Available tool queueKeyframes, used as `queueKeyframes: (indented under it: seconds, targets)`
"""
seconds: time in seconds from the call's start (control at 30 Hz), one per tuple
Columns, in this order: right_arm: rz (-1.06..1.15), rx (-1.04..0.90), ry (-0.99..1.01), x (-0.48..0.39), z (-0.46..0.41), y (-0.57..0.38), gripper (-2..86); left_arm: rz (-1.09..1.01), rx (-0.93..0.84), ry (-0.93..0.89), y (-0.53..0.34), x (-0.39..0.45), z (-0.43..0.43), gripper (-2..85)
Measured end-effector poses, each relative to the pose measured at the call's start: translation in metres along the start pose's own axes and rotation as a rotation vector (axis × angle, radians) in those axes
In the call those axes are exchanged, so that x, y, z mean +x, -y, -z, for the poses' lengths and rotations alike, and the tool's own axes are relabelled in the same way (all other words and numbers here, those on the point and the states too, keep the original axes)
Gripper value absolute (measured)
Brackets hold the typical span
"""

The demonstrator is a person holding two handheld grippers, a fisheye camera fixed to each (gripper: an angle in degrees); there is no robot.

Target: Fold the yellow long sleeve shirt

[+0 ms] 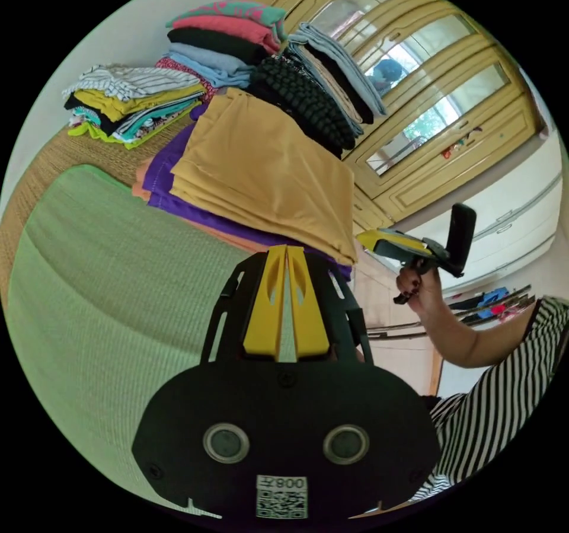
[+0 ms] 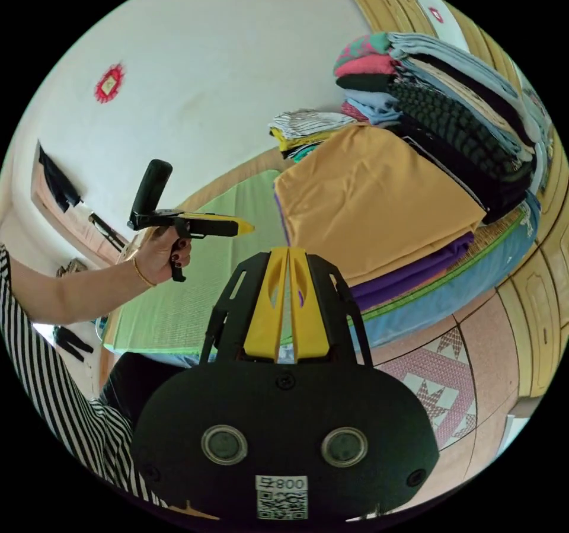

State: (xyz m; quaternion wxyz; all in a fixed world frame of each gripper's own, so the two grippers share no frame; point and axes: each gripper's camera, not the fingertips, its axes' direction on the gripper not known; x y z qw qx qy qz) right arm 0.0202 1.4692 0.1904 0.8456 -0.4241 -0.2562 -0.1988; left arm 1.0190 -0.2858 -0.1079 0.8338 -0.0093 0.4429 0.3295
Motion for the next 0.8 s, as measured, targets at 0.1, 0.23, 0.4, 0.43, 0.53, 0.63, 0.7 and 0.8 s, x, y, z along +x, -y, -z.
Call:
queueKeyframes:
  seconds: [0.1,0.23,0.4,0.43,0.53,0.63,0.7,0.8]
  targets:
    - [0.095,-0.078,0.021,-0.048,-0.027,-0.010,0.1,-0.049,-0.069,0.129,-0.044,0.010,0.000,0.1]
    - [0.211,-0.308,-0.014,-0.096,-0.112,-0.032,0.1,-0.063,-0.284,0.270,-0.113,0.012,-0.033,0.1]
    - [0.304,-0.403,-0.124,-0.131,-0.170,-0.052,0.2,-0.099,-0.304,0.389,-0.167,0.015,-0.060,0.1]
    - [0.307,-0.412,-0.153,-0.137,-0.177,-0.052,0.2,-0.105,-0.295,0.412,-0.174,0.016,-0.063,0.1]
    - [0.306,-0.389,-0.189,-0.141,-0.185,-0.052,0.1,-0.055,-0.273,0.428,-0.189,0.011,-0.069,0.1]
    - [0.272,-0.360,-0.165,-0.133,-0.190,-0.051,0.1,-0.031,-0.222,0.431,-0.208,0.002,-0.073,0.2]
    - [0.223,-0.375,-0.110,-0.121,-0.193,-0.045,0.1,-0.019,-0.205,0.415,-0.219,-0.006,-0.074,0.2]
    - [0.151,-0.417,0.007,-0.101,-0.193,-0.022,0.3,0.012,-0.189,0.370,-0.235,-0.022,-0.075,0.2]
